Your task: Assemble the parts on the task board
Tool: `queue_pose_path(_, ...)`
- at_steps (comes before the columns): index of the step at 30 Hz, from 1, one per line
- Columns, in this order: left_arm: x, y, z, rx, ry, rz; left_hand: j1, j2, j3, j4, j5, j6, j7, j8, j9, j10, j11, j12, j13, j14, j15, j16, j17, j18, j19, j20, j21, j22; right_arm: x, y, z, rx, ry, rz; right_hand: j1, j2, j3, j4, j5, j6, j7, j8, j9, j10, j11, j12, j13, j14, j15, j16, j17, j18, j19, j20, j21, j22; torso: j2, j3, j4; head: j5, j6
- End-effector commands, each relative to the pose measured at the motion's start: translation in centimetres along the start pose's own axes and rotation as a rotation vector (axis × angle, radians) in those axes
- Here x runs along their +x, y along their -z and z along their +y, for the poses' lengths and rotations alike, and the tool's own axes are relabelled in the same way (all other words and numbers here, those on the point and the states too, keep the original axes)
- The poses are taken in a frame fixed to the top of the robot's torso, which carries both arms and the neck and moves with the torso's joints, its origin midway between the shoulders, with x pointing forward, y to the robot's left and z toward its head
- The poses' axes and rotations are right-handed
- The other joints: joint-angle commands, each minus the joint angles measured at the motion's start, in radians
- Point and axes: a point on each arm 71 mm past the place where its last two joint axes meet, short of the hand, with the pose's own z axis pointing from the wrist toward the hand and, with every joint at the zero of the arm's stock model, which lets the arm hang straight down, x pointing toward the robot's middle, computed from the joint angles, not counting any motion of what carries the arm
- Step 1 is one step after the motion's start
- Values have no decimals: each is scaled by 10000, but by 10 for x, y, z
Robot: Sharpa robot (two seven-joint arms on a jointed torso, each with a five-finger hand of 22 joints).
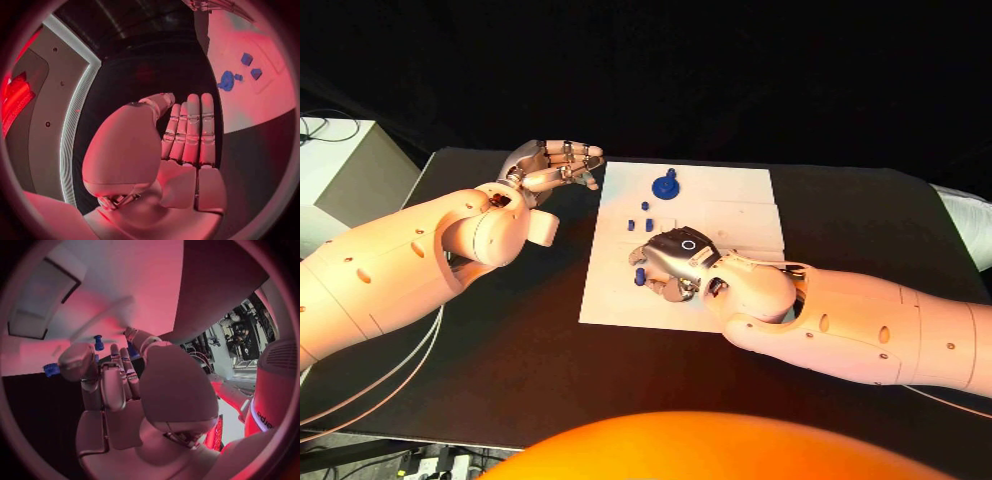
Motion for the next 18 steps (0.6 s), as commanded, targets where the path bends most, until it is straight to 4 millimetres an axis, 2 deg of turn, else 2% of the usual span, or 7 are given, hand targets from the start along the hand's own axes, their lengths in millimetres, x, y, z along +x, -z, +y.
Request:
queue_pose_path(1,2,0,0,47,73,131,79,19,-54,-5,38,-81,18,36,-13,-79,13,52,-11,-20,31,-53,10,130,-23,73,-30,-14,-1,2,1,-17,10,-178,142,-10,-123,35,31,-8,-42,-41,-25,-104,20,42,16,280,83,-37,-15,95,4,73,-67,-17,-3,0,-4,-10,2)
queue_pose_path(9,2,-1,0,42,73,124,79,19,-54,-5,38,-81,18,36,-13,-79,13,52,-11,-20,31,-53,10,130,-23,73,-30,-14,-10,10,0,-146,-495,-945,246,8,-366,171,67,23,-20,-72,-73,-135,20,89,21,272,83,-57,-63,95,21,76,-79,-24,-12,-3,-12,-38,3)
queue_pose_path(12,2,-1,0,41,70,113,79,19,-54,-5,38,-81,18,36,-13,-79,13,52,-11,-20,31,-53,10,130,-23,73,-30,-14,-18,15,-4,-137,-867,-1389,315,36,-461,312,150,112,33,-70,-107,13,-20,210,38,245,55,-114,-169,96,52,66,-75,-23,-17,0,-17,-62,47)
queue_pose_path(14,1,-1,0,39,64,95,79,19,-54,-5,38,-81,18,36,-13,-79,13,52,-11,-20,31,-53,10,130,-23,73,-30,-14,-25,19,-9,-94,-1274,-1742,375,22,-343,419,235,306,125,-21,-129,371,-99,419,58,229,-7,-156,-230,99,83,17,-61,-12,-19,0,-24,-83,71)
queue_pose_path(18,0,-1,0,35,51,56,79,19,-54,-5,38,-81,18,36,-13,-79,13,52,-11,-20,31,-53,10,130,-23,73,-30,-14,-45,31,-30,136,-2858,-2432,427,-70,80,516,360,498,195,8,-186,781,-146,604,35,239,-57,-167,-239,95,107,-45,-86,-26,-16,3,-36,-149,151)
